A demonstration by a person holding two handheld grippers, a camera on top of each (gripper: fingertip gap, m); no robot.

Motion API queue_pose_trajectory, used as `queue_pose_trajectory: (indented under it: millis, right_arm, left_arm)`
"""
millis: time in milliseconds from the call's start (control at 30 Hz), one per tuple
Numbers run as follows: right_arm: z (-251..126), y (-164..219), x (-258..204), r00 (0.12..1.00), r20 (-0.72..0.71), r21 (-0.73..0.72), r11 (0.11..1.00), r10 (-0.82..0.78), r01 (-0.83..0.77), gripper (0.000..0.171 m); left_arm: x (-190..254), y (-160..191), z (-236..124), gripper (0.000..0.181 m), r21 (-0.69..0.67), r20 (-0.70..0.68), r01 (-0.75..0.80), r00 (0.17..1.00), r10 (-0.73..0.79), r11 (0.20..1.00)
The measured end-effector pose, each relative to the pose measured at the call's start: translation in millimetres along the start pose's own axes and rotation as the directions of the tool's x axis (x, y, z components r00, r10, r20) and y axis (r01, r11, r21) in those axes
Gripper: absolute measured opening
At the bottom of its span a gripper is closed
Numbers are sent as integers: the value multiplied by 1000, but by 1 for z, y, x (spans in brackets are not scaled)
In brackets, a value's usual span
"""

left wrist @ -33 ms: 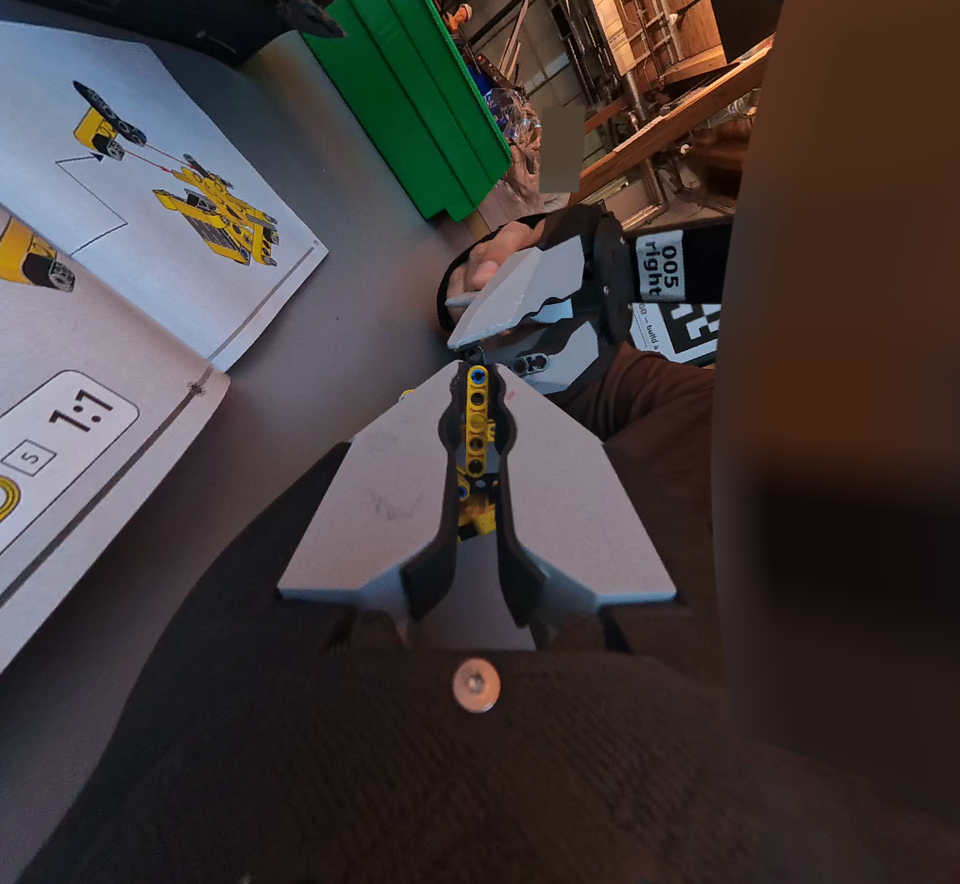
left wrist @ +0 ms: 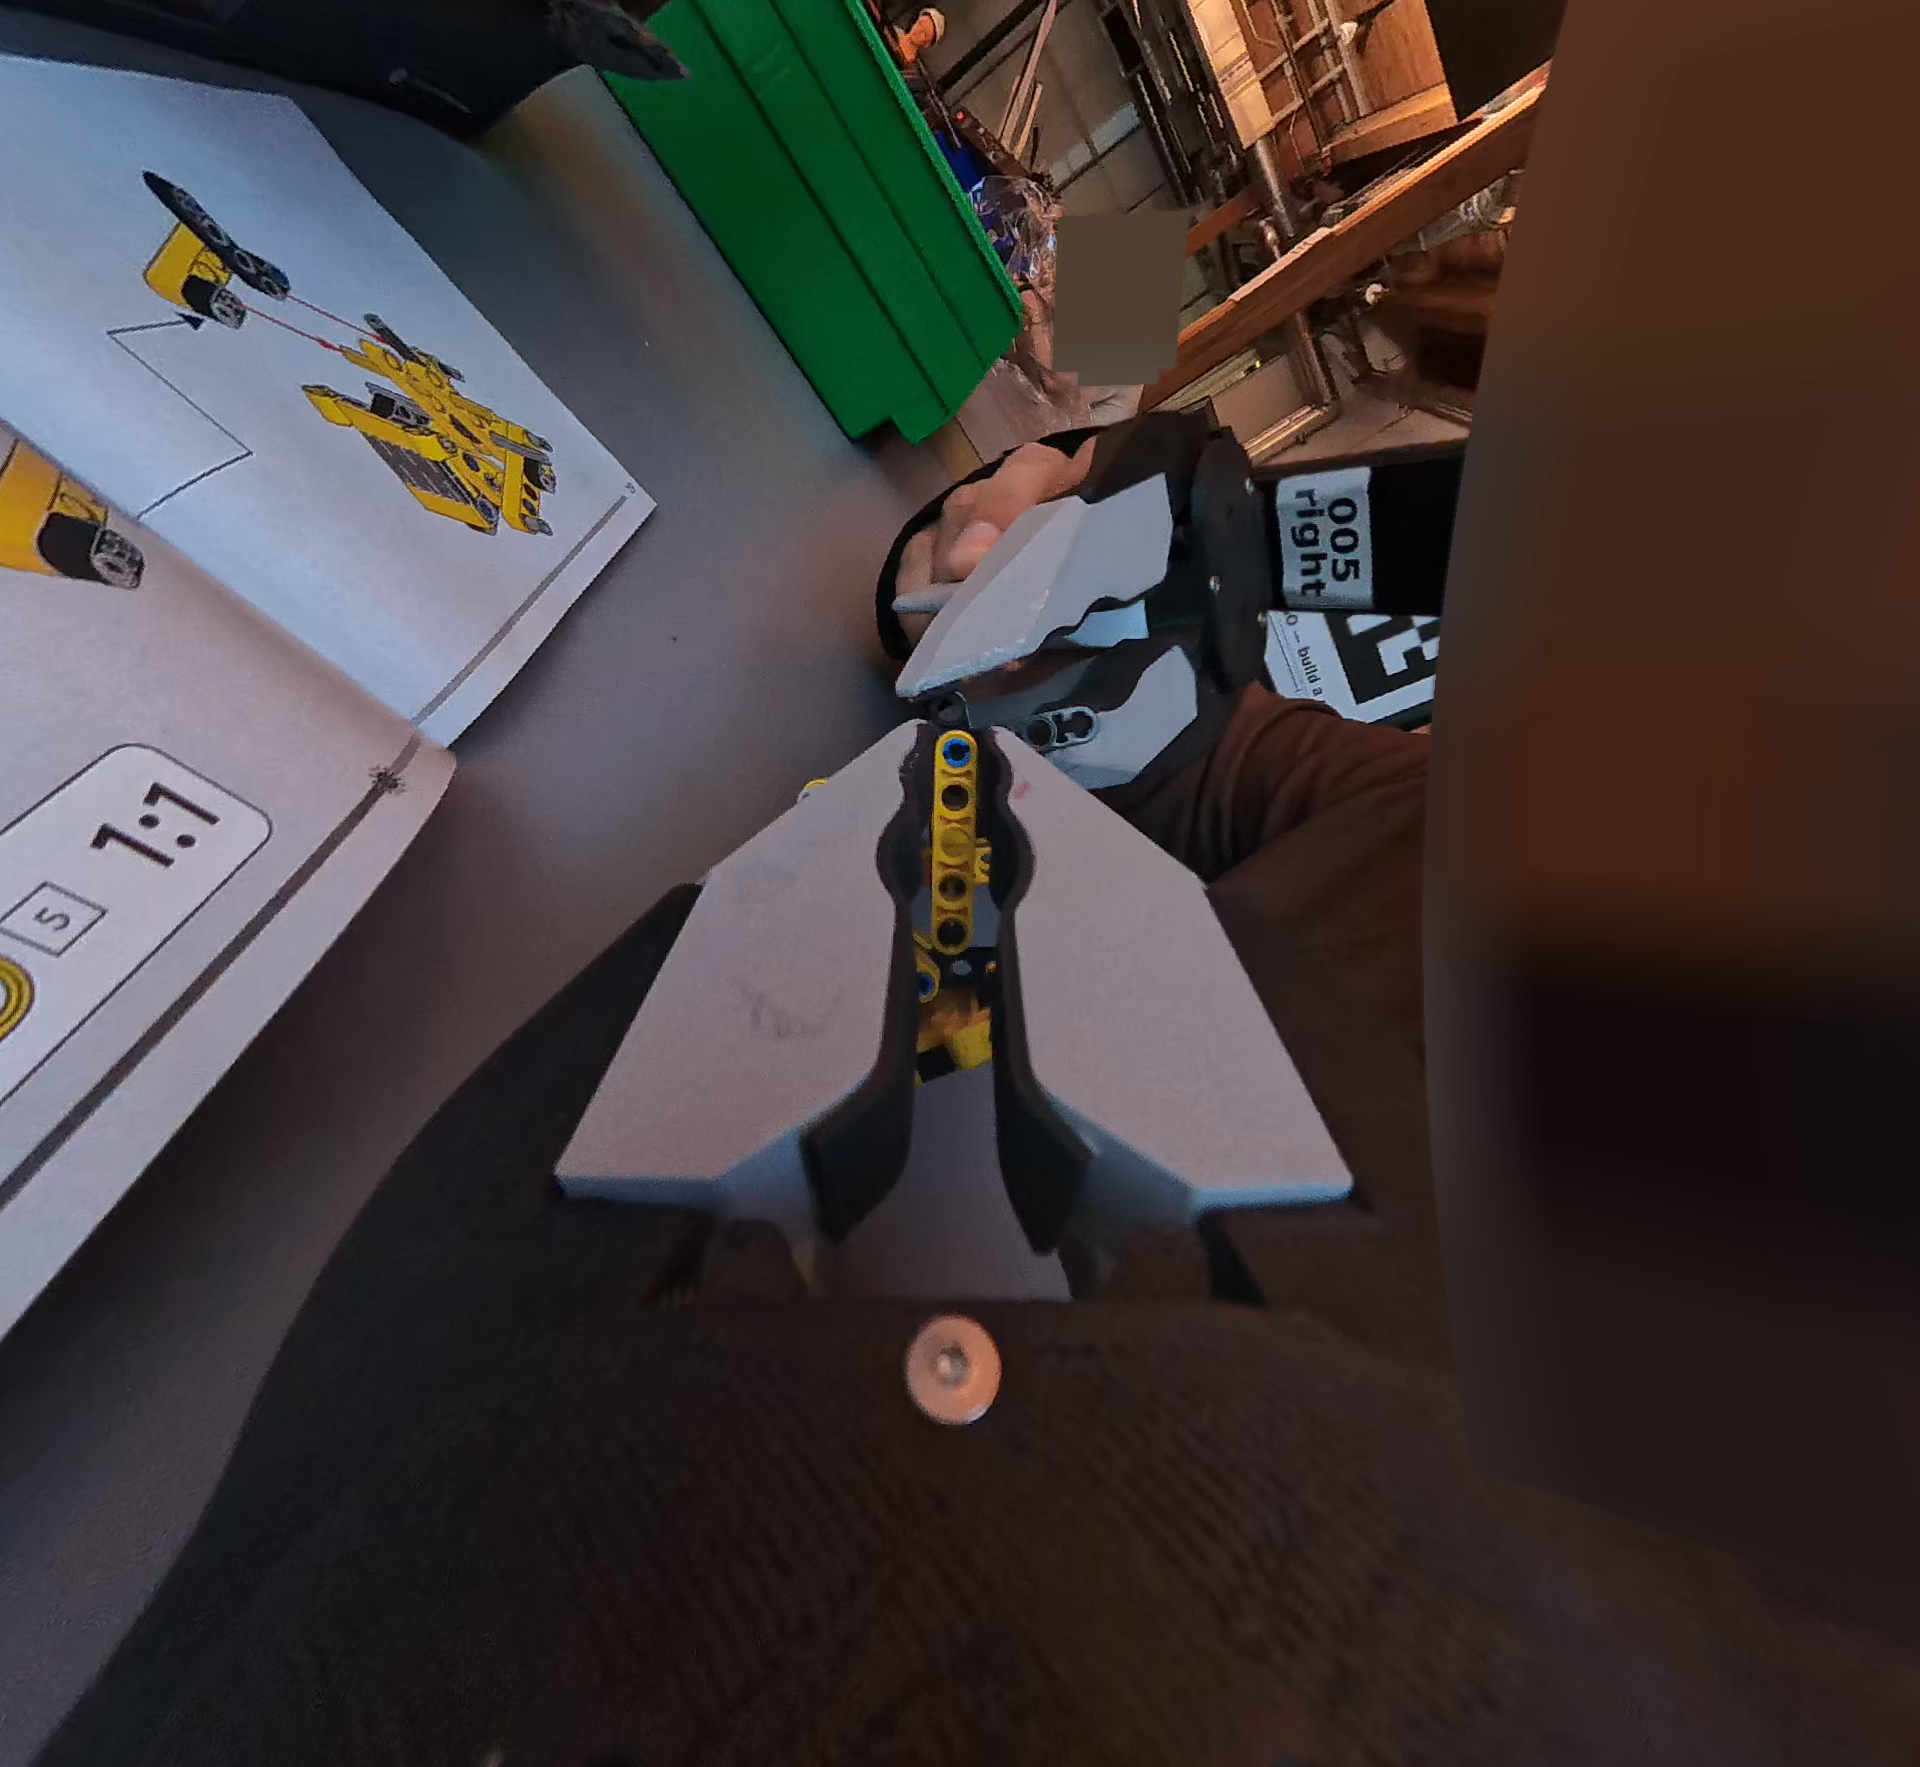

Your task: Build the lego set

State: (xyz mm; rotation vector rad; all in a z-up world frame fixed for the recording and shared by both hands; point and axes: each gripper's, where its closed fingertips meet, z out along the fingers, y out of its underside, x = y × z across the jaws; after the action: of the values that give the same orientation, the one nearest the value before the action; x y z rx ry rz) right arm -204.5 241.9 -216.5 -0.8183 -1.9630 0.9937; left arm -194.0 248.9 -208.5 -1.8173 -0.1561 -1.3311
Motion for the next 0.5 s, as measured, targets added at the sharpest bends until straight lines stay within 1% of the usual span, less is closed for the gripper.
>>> queue_pose_trajectory:
  millis: [500]
  right_arm:
    - [-3, 3, -6, 996, -10, -29, 996, -87, 87, 14]
  left_arm:
    - [3, 7, 1, 5, -23, 47, -81, 996, 82, 996]
